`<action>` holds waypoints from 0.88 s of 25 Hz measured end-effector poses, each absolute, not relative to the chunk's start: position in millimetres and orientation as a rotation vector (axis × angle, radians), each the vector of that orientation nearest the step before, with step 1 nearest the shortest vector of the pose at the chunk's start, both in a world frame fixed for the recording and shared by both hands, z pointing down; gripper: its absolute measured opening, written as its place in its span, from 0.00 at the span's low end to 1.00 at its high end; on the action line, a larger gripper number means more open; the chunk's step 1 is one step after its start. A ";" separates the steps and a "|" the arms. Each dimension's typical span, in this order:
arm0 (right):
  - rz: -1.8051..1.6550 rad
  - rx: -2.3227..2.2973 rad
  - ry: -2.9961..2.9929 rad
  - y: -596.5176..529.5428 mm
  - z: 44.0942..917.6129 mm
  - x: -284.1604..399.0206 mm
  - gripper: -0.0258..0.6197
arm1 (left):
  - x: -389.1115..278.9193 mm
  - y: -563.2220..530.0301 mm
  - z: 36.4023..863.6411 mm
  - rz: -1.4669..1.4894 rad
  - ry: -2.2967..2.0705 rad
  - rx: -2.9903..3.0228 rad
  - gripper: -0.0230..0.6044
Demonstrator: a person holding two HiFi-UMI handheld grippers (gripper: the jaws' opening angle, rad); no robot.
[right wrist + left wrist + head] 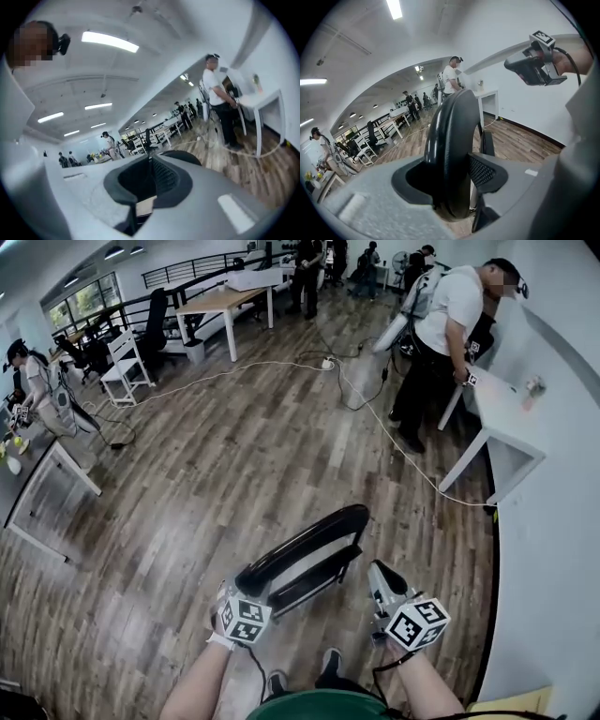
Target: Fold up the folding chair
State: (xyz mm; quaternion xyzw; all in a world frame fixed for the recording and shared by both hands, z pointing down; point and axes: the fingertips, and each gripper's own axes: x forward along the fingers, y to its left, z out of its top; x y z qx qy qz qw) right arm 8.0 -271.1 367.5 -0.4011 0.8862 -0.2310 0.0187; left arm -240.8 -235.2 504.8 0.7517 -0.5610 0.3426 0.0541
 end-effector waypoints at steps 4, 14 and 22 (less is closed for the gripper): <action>-0.397 -1.243 2.825 -245.8 324.5 -4.8 0.07 | -239.4 -232.7 505.9 1.042 -1.691 2.268 0.42; 0.021 -1.318 2.866 -213.5 282.4 -8.4 0.07 | -229.5 -223.9 503.8 1.051 -1.639 2.281 0.41; 0.175 -1.324 2.894 -201.5 273.8 -12.4 0.07 | -223.9 -215.6 504.8 1.067 -1.610 2.286 0.40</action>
